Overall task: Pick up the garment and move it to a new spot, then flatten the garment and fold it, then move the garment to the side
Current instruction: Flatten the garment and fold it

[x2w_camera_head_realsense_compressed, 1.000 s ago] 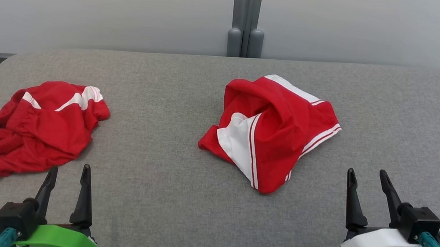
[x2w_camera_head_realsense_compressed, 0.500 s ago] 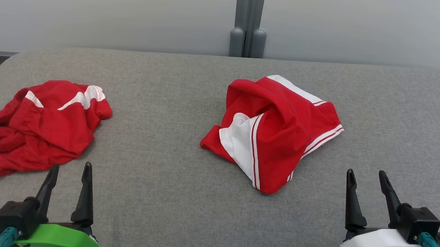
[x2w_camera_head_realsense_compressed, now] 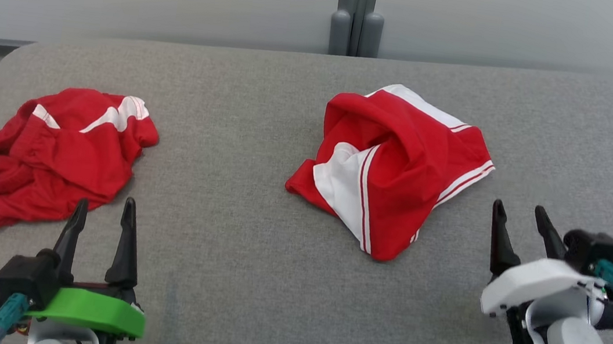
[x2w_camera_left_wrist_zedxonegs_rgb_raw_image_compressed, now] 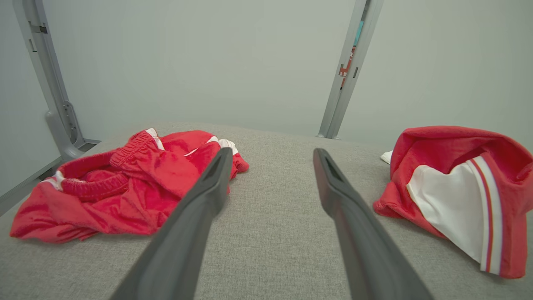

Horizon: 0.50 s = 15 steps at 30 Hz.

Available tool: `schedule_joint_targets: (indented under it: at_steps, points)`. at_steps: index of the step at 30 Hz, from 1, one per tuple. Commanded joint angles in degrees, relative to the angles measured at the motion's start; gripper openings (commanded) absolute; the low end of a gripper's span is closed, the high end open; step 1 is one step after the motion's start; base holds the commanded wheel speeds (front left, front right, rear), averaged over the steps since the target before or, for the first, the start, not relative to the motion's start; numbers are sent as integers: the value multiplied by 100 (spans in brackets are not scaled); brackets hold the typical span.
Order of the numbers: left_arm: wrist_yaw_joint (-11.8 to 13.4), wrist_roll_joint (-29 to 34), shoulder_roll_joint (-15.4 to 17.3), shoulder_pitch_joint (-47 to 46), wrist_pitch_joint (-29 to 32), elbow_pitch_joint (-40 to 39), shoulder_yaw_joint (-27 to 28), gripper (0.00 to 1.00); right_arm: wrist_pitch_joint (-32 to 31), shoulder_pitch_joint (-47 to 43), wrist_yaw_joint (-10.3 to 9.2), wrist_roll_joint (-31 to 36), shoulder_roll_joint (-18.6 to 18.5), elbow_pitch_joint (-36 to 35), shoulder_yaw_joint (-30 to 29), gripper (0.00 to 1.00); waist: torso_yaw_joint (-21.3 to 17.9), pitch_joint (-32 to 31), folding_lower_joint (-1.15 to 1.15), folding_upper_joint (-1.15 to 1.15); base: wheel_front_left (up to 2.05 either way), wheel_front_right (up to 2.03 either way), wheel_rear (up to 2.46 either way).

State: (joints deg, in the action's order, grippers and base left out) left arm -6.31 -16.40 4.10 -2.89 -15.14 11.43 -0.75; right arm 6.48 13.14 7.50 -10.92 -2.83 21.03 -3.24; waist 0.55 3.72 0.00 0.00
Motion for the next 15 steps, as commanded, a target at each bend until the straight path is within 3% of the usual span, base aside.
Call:
schedule_joint_targets:
  at_steps: [1, 9, 15]
  points:
    - [-27, 79, -21, -172, -1, -30, -13, 100, -184, 281, -2, -102, -12, 189, -42, 100, 103, 288, 0, 0, 0, 0, 0]
    - [-77, 137, -50, -522, -1, -129, -125, 100, -1003, 1612, -2, -480, -13, 1677, -131, 100, 376, 798, 0, 0, 0, 0, 0]
    - [-107, 128, -63, -662, -1, -97, -205, 100, -827, 2300, -1, -714, -13, 2900, -192, 100, 598, 863, 0, 0, 0, 0, 0]
